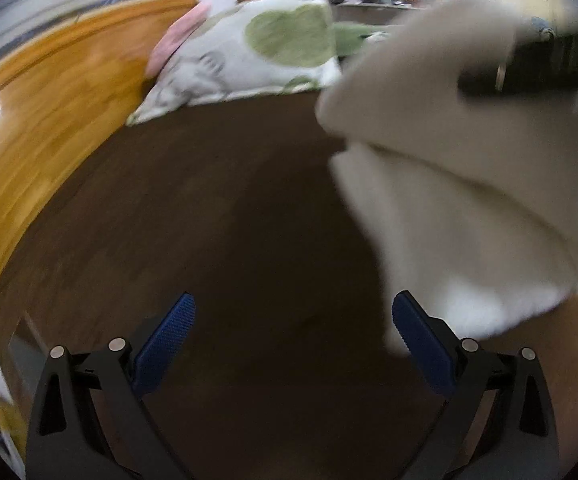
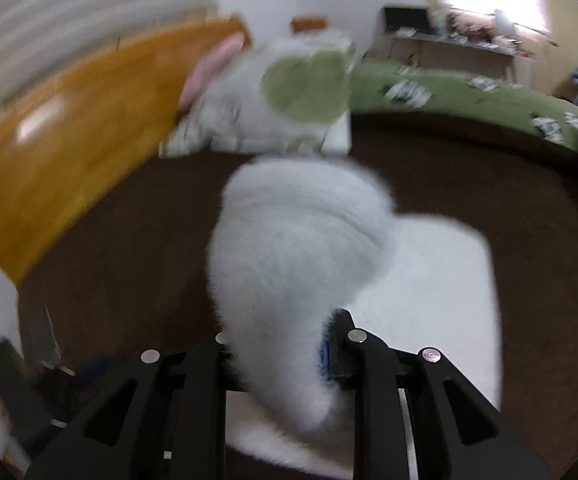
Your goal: Fold large clothes
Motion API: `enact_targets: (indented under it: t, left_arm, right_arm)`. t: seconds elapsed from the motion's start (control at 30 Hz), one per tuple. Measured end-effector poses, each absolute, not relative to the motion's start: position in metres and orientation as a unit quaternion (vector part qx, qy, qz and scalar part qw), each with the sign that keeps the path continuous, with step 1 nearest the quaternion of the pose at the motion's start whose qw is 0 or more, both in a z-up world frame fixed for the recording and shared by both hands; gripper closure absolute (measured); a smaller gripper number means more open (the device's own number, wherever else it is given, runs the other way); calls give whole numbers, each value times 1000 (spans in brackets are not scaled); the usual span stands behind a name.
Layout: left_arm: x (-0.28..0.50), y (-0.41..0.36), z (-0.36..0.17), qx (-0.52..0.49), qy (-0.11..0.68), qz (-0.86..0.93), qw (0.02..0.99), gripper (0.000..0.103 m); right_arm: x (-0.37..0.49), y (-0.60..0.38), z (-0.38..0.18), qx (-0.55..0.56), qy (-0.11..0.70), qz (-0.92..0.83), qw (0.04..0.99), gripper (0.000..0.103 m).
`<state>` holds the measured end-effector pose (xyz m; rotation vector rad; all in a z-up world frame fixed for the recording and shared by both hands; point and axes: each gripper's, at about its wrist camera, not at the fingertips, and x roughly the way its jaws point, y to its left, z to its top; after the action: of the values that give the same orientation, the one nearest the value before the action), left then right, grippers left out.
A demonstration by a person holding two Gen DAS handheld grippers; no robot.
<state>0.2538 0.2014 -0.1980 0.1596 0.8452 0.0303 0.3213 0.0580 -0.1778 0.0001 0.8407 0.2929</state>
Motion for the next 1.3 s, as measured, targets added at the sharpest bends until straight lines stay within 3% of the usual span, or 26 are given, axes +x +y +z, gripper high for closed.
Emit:
enact_targets:
  t: [0.17, 0.37, 0.47, 0.53, 0.6, 0.93, 1.3]
  left_arm:
    - [234, 242, -208, 26, 429, 40, 902, 6]
    - [230, 262, -214, -16, 442, 53, 895, 6]
    - [225, 262, -210, -18, 442, 52, 895, 6]
    - [222, 261, -203, -19, 438, 50, 898, 6]
    - [222, 261, -192, -24, 432, 48, 900, 6]
    - [254, 249, -141, -28, 414, 3, 910, 6]
    - [332, 144, -105, 43, 401, -30, 915, 6]
  right_arm:
    - [320, 89, -233, -55, 458, 116, 880, 81]
    - [326, 89, -233, -72, 470, 116, 872, 79]
    - [328, 91, -228, -65, 484, 139, 862, 59]
    - [320, 92, -223, -51, 491, 160, 855, 26]
    - [305, 93, -212, -49, 489, 177, 853, 19]
    - [280, -3, -160, 48, 468, 172, 865, 12]
    - [295, -88, -175, 89, 468, 103, 873, 12]
